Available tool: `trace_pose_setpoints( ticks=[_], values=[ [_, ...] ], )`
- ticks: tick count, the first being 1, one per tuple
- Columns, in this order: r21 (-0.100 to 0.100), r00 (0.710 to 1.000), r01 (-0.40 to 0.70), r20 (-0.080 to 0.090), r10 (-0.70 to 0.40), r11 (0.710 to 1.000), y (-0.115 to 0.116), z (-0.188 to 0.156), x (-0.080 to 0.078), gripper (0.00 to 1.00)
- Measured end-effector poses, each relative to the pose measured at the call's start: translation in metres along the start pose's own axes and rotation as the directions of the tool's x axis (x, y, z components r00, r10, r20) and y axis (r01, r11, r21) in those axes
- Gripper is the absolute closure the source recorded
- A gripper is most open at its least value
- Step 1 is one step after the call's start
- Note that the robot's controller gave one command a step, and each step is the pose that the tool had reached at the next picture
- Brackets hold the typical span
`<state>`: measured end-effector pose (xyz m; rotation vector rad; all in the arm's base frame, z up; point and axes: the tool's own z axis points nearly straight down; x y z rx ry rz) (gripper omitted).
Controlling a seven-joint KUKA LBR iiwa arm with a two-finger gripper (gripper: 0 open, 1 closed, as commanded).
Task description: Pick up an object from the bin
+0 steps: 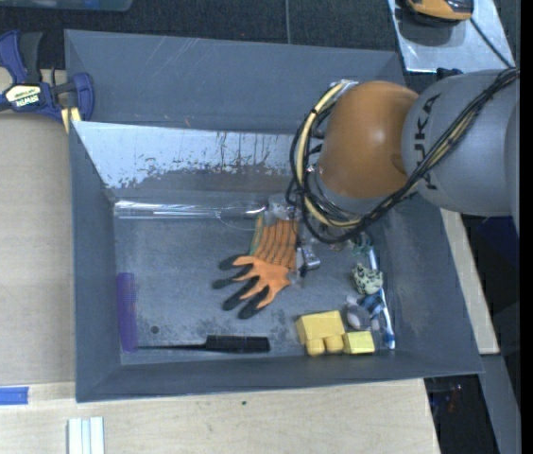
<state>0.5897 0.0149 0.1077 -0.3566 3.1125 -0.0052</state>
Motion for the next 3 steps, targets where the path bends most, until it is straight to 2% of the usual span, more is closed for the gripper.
trace_pose_setpoints(
  ticks=[1, 2, 3],
  values=[
    [-0.005, 0.957, 0.29, -0.002, -0.29, 0.957, 0.035, 0.006, 0.006, 0.0],
    [0.001, 0.914, 0.406, 0.001, -0.406, 0.914, 0.023, 0.035, -0.001, 0.0],
    [-0.003, 0.936, 0.351, 0.004, -0.351, 0.936, 0.035, 0.035, 0.001, 1.0]
  ],
)
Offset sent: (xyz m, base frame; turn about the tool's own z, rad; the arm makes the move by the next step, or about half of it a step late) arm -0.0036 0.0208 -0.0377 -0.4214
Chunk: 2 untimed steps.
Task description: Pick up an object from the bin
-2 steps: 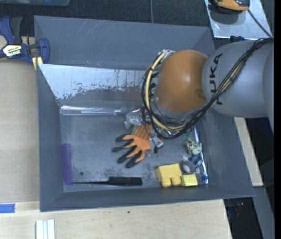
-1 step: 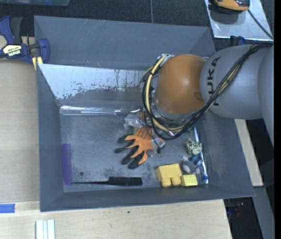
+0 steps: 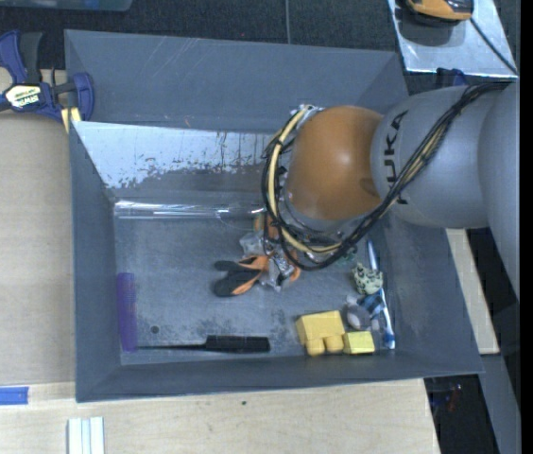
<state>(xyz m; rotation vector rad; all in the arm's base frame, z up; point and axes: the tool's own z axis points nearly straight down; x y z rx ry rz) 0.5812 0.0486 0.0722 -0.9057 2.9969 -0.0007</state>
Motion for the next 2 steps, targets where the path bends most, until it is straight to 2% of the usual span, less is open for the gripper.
trace_pose_setpoints(
  ticks=[1, 2],
  values=[
    [0.0, 1.0, 0.0, 0.0, 0.0, 1.0, 0.0, 0.0, 0.0, 1.0],
    [-0.001, 1.0, -0.001, -0.001, 0.001, 1.0, 0.001, -0.021, 0.001, 1.0]
  ],
)
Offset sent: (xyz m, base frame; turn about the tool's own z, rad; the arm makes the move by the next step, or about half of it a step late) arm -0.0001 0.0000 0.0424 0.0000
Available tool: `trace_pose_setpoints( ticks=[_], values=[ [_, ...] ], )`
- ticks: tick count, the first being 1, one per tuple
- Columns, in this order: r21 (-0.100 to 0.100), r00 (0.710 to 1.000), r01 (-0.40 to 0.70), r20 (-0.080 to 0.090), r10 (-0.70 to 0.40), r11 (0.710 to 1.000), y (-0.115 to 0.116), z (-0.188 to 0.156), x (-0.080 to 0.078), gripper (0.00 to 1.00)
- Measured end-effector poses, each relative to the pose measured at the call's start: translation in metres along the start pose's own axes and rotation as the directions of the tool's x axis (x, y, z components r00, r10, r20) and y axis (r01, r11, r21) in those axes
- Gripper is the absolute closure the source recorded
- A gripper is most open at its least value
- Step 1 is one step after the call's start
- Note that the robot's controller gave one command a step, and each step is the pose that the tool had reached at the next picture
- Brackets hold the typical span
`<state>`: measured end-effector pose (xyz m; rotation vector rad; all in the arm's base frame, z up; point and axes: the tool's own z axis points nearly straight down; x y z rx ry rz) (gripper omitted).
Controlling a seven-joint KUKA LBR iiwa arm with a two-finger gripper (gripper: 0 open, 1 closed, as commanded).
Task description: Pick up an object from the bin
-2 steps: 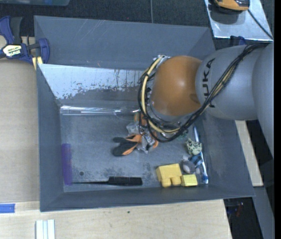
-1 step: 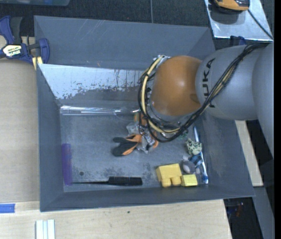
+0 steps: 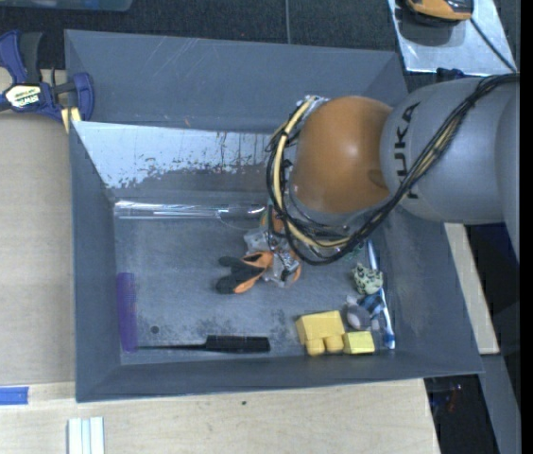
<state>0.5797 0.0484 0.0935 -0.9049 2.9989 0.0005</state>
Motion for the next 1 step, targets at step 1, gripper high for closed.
trace_pose_setpoints(
  ticks=[1],
  values=[
    [-0.001, 1.0, -0.001, -0.002, 0.001, 1.0, 0.0003, -0.0434, 0.0001, 1.0]
  ],
)
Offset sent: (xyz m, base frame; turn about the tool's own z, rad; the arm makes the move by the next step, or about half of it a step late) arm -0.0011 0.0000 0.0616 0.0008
